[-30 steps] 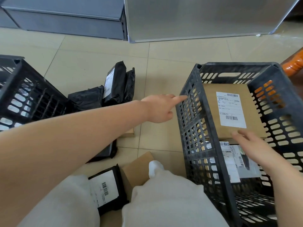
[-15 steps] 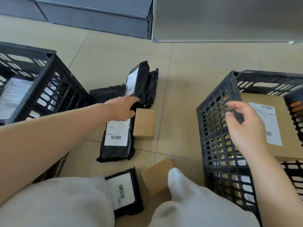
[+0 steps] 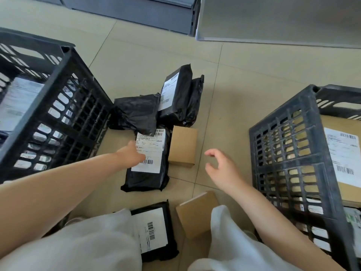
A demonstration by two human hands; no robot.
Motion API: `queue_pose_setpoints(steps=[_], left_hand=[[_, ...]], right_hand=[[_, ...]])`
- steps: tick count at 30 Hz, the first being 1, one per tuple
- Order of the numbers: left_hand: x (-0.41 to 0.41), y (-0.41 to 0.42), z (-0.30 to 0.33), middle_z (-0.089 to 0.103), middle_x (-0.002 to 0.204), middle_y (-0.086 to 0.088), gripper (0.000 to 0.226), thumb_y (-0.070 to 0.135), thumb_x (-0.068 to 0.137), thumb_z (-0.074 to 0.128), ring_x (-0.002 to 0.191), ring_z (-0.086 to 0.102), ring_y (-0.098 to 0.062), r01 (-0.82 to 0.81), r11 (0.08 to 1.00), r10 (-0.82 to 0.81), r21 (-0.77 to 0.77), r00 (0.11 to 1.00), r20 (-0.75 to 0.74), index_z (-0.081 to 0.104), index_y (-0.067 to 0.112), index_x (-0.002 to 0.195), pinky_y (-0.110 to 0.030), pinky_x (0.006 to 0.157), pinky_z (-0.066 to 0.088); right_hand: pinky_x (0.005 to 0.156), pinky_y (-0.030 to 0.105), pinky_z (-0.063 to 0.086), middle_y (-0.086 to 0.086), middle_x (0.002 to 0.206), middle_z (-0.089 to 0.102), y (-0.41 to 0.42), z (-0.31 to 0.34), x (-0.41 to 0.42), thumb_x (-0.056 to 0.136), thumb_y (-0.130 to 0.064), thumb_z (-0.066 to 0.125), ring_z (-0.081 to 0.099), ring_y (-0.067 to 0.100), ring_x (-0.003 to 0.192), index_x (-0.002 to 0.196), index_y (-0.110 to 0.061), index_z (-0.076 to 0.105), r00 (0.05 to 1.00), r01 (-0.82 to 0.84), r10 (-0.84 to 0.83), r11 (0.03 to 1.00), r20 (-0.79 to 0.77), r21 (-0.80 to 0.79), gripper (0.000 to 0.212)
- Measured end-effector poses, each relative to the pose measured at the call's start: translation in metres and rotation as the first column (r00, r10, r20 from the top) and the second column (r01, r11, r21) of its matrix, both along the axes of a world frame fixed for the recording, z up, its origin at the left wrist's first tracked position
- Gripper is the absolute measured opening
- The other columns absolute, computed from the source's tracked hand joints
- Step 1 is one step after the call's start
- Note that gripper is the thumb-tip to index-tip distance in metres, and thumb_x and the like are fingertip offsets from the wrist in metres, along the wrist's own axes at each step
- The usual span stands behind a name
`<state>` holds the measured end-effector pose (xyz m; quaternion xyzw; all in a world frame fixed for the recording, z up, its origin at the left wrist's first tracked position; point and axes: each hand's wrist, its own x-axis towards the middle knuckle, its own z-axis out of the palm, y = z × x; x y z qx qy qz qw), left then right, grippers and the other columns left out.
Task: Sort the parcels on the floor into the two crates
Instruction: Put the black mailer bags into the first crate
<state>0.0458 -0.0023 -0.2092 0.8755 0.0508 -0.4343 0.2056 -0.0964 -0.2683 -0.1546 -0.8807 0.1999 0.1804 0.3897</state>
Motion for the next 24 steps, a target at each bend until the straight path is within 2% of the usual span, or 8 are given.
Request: queue_pose_setpoints(steps=[5,8,10,12,15,19,22,24], left_hand=[[-0.004,-0.004,-0.016,0.064,0.120,-0.014,0.048,0.031,0.094,0.048,0.082,0.057,-0.021,-0.235,0.970,0.235,-0.057,0.972,-0.007,0.044,0.011,0.137,-0.030,0.067,0.046],[-0.008,-0.010,-0.019,0.062,0.124,-0.012,0.039,0.025,0.101,0.044,0.096,0.058,-0.026,-0.259,0.964,0.261,-0.054,0.965,0.018,0.049,0.006,0.135,-0.031,0.075,0.046],[-0.009,-0.011,-0.021,0.068,0.113,-0.010,0.023,0.024,0.100,0.048,0.089,0.060,-0.024,-0.245,0.964,0.249,-0.105,0.968,0.020,0.065,0.012,0.111,-0.030,0.071,0.047],[-0.011,-0.010,-0.022,0.069,0.099,-0.009,0.016,0.024,0.098,0.054,0.082,0.058,-0.022,-0.247,0.960,0.252,-0.132,0.967,0.024,0.067,0.016,0.091,-0.032,0.070,0.047],[-0.014,-0.016,-0.021,0.068,0.092,-0.009,0.016,0.023,0.096,0.058,0.080,0.056,-0.020,-0.228,0.963,0.232,-0.142,0.973,0.011,0.066,0.018,0.084,-0.034,0.071,0.050],[-0.024,-0.027,-0.020,0.059,0.096,-0.007,0.014,0.028,0.097,0.059,0.086,0.051,-0.023,-0.278,0.952,0.271,-0.130,0.960,-0.066,0.062,0.016,0.102,-0.033,0.070,0.045],[-0.035,-0.033,-0.022,0.056,0.112,-0.007,0.046,0.031,0.098,0.058,0.103,0.056,-0.023,-0.386,0.913,0.366,-0.132,0.918,-0.155,0.044,0.011,0.137,-0.034,0.080,0.049],[-0.042,-0.036,-0.025,0.055,0.126,-0.008,0.049,0.032,0.099,0.056,0.113,0.056,-0.024,-0.442,0.886,0.400,-0.141,0.882,-0.248,0.040,0.011,0.140,-0.039,0.091,0.052]], right_hand=[[0.089,0.019,0.038,-0.006,0.142,0.050,0.016,-0.027,-0.009,0.098,-0.019,0.053,0.048,0.006,0.119,0.136,-0.025,0.050,0.993,-0.052,0.058,0.997,-0.101,0.064,0.039],[0.072,0.014,0.041,-0.006,0.142,0.049,0.020,-0.034,-0.012,0.100,-0.021,0.051,0.052,0.002,0.101,0.143,-0.025,0.042,0.991,-0.013,0.027,0.994,-0.128,0.106,0.044],[0.067,0.010,0.042,-0.006,0.140,0.049,0.023,-0.038,-0.012,0.100,-0.022,0.050,0.052,-0.002,0.087,0.147,-0.026,0.035,0.990,0.049,-0.025,0.985,-0.142,0.167,0.049],[0.068,0.008,0.042,-0.005,0.139,0.050,0.027,-0.039,-0.011,0.100,-0.021,0.050,0.053,0.000,0.088,0.148,-0.027,0.032,0.989,0.079,-0.049,0.974,-0.142,0.213,0.052],[0.076,0.013,0.042,-0.003,0.137,0.052,0.033,-0.039,-0.009,0.099,-0.020,0.052,0.055,0.006,0.106,0.148,-0.025,0.032,0.986,0.103,-0.065,0.962,-0.153,0.253,0.053],[0.089,0.022,0.038,0.000,0.135,0.055,0.036,-0.042,-0.007,0.099,-0.019,0.053,0.053,0.016,0.122,0.148,-0.022,0.033,0.980,0.115,-0.067,0.958,-0.187,0.264,0.053],[0.079,0.019,0.041,0.000,0.137,0.053,0.038,-0.046,-0.006,0.099,-0.020,0.053,0.055,0.015,0.111,0.148,-0.022,0.035,0.975,0.103,-0.050,0.965,-0.218,0.239,0.052],[0.086,0.022,0.039,0.004,0.143,0.051,0.038,-0.050,-0.007,0.098,-0.020,0.053,0.055,0.020,0.120,0.149,-0.018,0.035,0.970,0.085,-0.034,0.975,-0.242,0.205,0.054]])
